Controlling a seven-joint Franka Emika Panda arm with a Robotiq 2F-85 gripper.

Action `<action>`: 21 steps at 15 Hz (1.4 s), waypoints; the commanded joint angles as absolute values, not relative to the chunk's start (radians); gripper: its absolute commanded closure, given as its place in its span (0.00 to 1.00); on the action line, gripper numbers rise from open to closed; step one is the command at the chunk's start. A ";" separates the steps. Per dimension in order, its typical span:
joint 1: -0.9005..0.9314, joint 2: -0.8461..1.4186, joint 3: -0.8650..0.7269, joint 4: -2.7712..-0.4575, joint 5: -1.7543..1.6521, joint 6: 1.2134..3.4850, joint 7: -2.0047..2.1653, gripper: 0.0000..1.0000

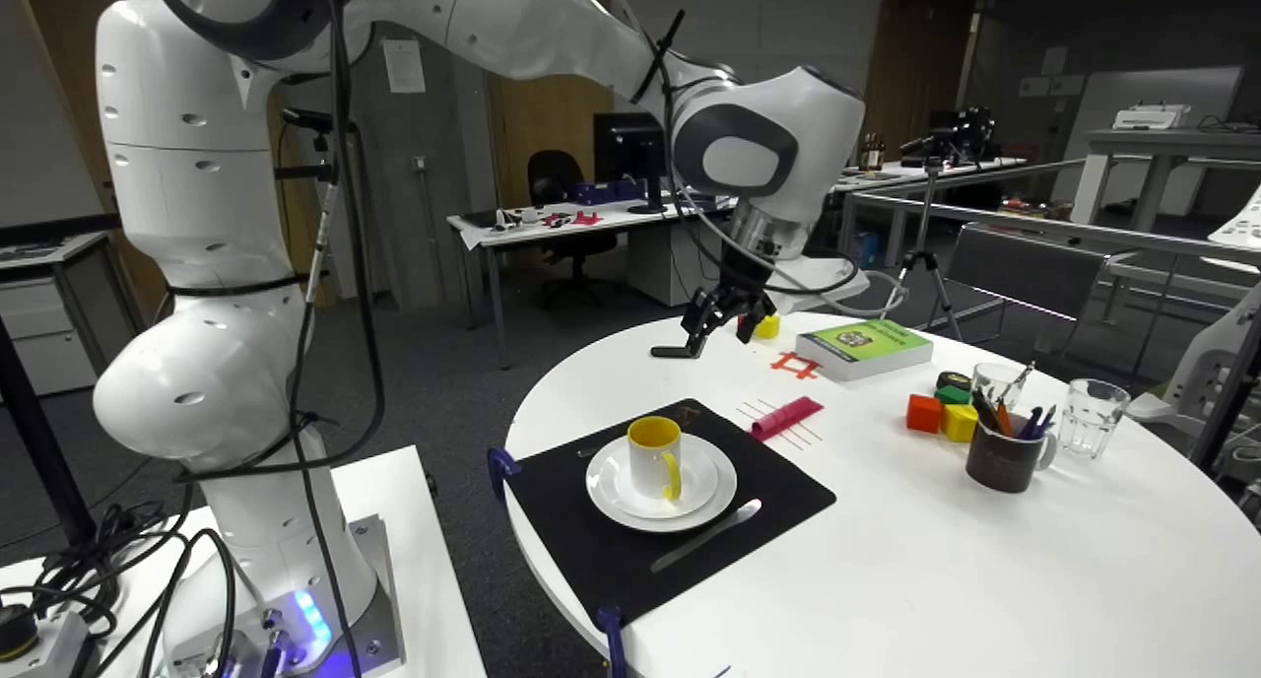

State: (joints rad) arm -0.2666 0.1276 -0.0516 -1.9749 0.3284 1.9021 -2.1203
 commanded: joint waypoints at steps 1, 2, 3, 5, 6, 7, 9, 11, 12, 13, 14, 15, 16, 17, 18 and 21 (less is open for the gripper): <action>-0.223 -0.035 -0.093 -2.111 0.294 1.982 -1.938 0.00; -0.218 -0.063 -0.098 -2.129 0.279 1.988 -1.892 0.00; -0.213 -0.089 -0.104 -2.144 0.263 1.980 -1.843 0.00; -0.205 -0.134 -0.112 -2.166 0.227 1.955 -1.759 0.00; -0.202 -0.154 -0.116 -2.173 0.217 1.936 -1.729 0.00; -0.199 -0.171 -0.120 -2.179 0.207 1.918 -1.705 0.00; -0.191 -0.198 -0.129 -2.182 0.195 1.871 -1.660 0.00; -0.188 -0.221 -0.137 -2.183 0.191 1.831 -1.623 0.00; -0.186 -0.227 -0.141 -2.176 0.190 1.813 -1.600 0.00; -0.183 -0.234 -0.147 -2.172 0.192 1.803 -1.578 0.00; -0.182 -0.234 -0.153 -2.161 0.196 1.789 -1.560 0.00; -0.182 -0.236 -0.158 -2.154 0.197 1.777 -1.546 0.00; -0.172 -0.202 -0.162 -2.150 0.203 1.807 -1.585 0.00; -0.171 -0.204 -0.166 -2.149 0.203 1.805 -1.582 0.00; -0.168 -0.202 -0.169 -2.149 0.203 1.805 -1.582 0.00; -0.165 -0.194 -0.169 -2.149 0.204 1.805 -1.583 0.00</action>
